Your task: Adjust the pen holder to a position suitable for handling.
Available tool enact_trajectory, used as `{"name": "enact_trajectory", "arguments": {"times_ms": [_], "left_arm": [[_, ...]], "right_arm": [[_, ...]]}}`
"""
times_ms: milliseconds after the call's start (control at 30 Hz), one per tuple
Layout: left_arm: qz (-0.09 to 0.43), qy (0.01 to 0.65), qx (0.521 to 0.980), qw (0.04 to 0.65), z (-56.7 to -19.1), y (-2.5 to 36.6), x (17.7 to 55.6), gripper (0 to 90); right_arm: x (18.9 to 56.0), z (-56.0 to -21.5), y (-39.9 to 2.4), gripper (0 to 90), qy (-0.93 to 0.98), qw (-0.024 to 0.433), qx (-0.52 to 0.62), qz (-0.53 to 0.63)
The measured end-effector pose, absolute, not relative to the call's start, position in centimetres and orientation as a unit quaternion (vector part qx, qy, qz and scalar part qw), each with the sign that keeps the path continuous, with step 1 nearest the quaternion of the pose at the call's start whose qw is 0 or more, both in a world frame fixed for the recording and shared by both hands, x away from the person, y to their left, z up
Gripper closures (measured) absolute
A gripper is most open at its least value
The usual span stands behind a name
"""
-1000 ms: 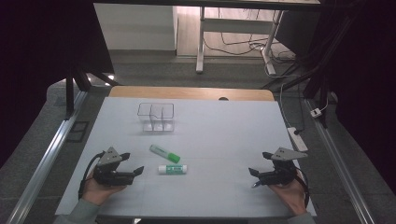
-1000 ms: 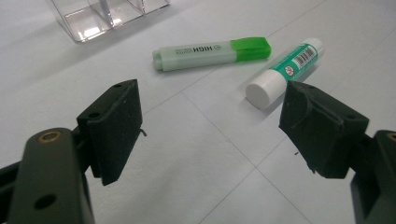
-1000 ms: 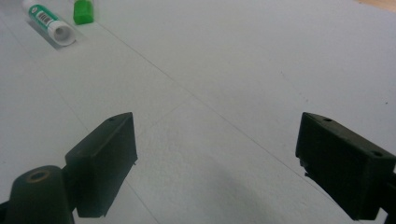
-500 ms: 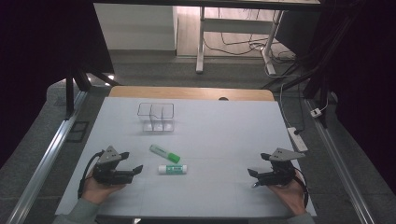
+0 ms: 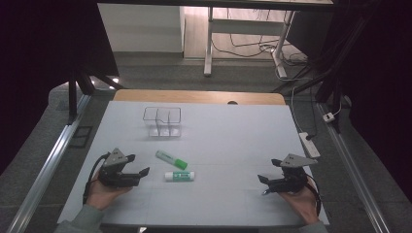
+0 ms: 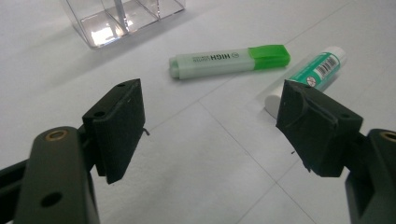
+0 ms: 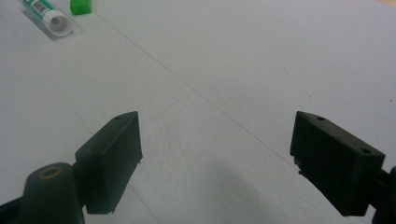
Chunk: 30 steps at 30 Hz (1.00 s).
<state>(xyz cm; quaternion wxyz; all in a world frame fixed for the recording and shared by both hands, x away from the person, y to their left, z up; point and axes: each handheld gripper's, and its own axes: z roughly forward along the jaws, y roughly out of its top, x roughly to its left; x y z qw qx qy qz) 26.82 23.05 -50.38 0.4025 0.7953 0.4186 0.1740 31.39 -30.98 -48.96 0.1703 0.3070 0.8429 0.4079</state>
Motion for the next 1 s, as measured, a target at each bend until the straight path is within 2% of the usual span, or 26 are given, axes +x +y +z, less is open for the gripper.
{"name": "enact_trajectory", "arguments": {"times_ms": [1000], "left_arm": [[0.195, 0.443, 0.778, 0.4, -50.0, 24.1, 31.6, 27.5]], "right_arm": [[31.4, -49.1, -30.9, 17.4, 0.843, 0.17, 0.309, 0.406]]}}
